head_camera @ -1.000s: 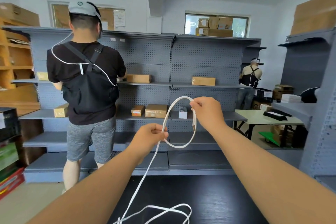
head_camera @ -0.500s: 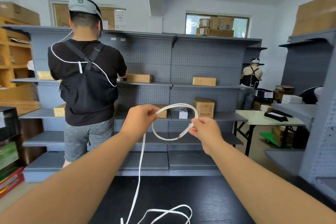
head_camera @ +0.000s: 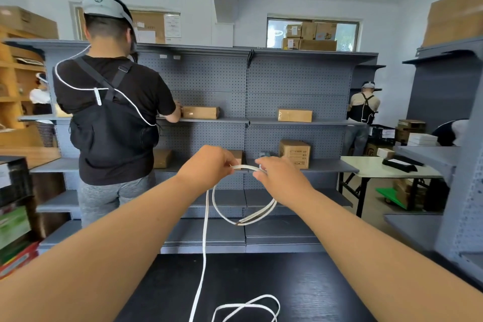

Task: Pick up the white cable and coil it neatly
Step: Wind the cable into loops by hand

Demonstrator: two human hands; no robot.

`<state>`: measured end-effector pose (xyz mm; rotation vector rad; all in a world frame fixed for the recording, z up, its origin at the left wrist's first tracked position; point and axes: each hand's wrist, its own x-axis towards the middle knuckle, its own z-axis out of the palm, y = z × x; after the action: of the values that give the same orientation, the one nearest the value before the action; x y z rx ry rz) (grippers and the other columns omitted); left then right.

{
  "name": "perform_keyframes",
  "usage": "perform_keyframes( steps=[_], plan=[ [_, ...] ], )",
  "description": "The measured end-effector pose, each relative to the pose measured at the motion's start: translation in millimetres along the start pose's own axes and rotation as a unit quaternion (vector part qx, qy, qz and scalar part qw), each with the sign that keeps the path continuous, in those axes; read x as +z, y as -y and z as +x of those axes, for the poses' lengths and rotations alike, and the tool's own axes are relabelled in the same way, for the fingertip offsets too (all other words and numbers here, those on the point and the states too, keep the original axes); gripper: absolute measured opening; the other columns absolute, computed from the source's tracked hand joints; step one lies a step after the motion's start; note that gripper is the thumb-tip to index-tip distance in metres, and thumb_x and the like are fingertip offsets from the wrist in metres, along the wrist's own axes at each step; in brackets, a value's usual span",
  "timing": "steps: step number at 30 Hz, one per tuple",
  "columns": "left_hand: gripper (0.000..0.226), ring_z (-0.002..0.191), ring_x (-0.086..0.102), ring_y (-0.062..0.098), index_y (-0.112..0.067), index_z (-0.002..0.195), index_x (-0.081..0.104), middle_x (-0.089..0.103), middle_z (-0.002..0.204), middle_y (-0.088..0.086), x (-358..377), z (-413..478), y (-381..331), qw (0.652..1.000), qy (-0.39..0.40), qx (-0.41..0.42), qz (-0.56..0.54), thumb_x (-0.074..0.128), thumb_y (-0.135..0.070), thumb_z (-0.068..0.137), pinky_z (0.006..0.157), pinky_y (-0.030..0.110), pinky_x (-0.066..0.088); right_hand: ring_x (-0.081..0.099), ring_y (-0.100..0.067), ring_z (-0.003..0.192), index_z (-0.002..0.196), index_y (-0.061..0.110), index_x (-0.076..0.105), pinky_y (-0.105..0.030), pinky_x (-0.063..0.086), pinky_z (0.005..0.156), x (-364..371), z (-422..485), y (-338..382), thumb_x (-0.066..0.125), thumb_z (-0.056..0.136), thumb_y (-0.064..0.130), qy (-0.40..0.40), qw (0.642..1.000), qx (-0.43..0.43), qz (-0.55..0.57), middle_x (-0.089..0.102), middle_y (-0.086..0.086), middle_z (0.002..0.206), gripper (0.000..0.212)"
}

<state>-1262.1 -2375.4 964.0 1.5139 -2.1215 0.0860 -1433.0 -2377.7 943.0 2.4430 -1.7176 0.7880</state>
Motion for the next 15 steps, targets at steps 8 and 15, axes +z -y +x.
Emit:
perform_keyframes(
  steps=[8, 15],
  plan=[
    [0.012, 0.063, 0.052, 0.005, -0.016, 0.094, 0.073, 0.063, 0.072, -0.005, 8, -6, 4, 0.991, -0.011, -0.02, -0.134, 0.067, -0.016, 0.084, 0.062, 0.013, 0.04, 0.044, -0.023, 0.078, 0.077, 0.015, 0.049, -0.032, 0.033, 0.066, -7, 8, 8, 0.042, 0.098, 0.024, 0.011, 0.993, -0.067, -0.099, 0.048, -0.006, 0.081, 0.024],
    [0.002, 0.064, 0.059, 0.01, -0.014, 0.087, 0.066, 0.064, 0.07, 0.0, 33, -16, 11, 0.925, -0.005, -0.101, -0.365, 0.066, -0.013, 0.085, 0.072, 0.021, 0.05, 0.055, -0.027, 0.086, 0.098, 0.007, 0.061, -0.031, 0.036, 0.067, -8, 9, 2, 0.042, 0.096, 0.013, -0.025, 0.991, -0.058, -0.117, 0.047, -0.006, 0.085, 0.02]
  ],
)
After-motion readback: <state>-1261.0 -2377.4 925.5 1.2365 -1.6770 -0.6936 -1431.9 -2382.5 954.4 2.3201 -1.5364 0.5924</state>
